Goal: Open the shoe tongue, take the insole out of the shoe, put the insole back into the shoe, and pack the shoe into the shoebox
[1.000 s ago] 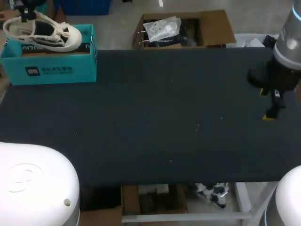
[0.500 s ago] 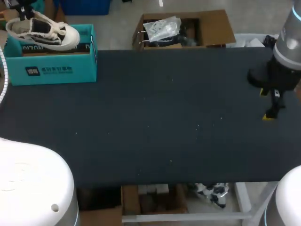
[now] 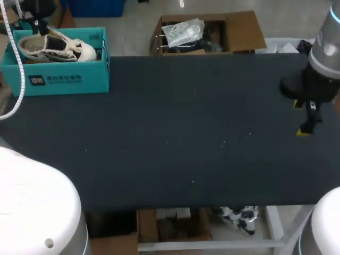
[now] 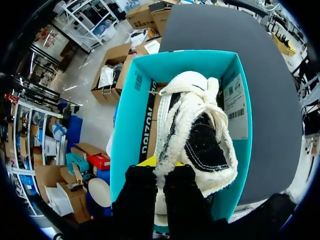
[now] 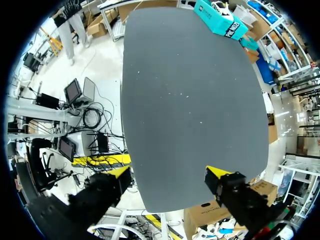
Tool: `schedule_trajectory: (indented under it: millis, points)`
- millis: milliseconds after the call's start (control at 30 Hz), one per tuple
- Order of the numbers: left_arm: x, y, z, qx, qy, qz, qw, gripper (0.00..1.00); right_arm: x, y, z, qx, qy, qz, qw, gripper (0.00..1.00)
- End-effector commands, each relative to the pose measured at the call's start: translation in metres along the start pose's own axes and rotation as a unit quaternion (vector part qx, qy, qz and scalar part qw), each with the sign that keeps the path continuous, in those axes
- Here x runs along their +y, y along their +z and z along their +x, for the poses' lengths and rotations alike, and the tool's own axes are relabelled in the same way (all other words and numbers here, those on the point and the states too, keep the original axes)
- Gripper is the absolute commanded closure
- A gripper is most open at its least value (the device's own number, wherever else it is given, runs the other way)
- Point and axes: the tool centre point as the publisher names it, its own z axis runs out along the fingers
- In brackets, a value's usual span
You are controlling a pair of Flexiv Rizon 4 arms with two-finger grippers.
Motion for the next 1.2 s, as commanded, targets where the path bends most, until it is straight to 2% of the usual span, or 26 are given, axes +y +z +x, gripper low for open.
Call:
schedule_trajectory:
  millis: [33,300,433,467,500,533,567,733,833,967,1200]
  points:
    - [0.002,0.023,-0.002,0.025,0.001,-0.001,1.000,1.00,0.000,-0.001,0.000,0.000,0.000,0.001,1.000,0.00]
    - [0.013,0.065,0.006,0.078,-0.017,-0.008,0.997,1.00,0.000,-0.001,0.000,0.000,0.000,0.001,1.000,0.00]
    - [0.020,0.074,0.005,0.093,-0.035,-0.016,0.995,1.00,0.000,-0.001,0.000,0.000,0.000,0.001,1.000,0.00]
    - [0.020,0.074,0.005,0.093,-0.036,-0.018,0.995,0.93,0.000,-0.001,0.000,0.000,0.000,0.001,1.000,0.00]
    - [0.020,0.074,0.005,0.093,-0.037,-0.019,0.995,0.50,0.000,-0.001,0.000,0.000,0.000,0.001,1.000,0.00]
    - [0.020,0.073,0.006,0.092,-0.039,-0.021,0.995,0.13,0.000,-0.001,0.000,0.000,0.000,0.001,1.000,0.00]
    - [0.019,0.070,0.007,0.092,-0.040,-0.021,0.995,0.00,0.000,-0.001,0.000,0.000,0.000,0.001,1.000,0.00]
    - [0.010,0.048,0.012,0.079,-0.040,-0.022,0.996,0.00,0.000,-0.001,0.000,0.000,0.000,0.001,1.000,0.00]
    - [-0.001,0.026,0.018,0.072,-0.034,-0.026,0.997,0.00,0.000,-0.001,0.000,0.000,0.000,0.001,1.000,0.00]
    - [-0.016,-0.006,0.027,0.057,-0.039,-0.056,0.996,0.00,0.000,-0.001,0.000,0.000,0.000,0.001,1.000,0.00]
    - [-0.039,-0.051,0.062,0.008,-0.030,-0.097,0.995,0.00,0.000,-0.001,0.000,0.000,0.000,0.001,1.000,0.00]
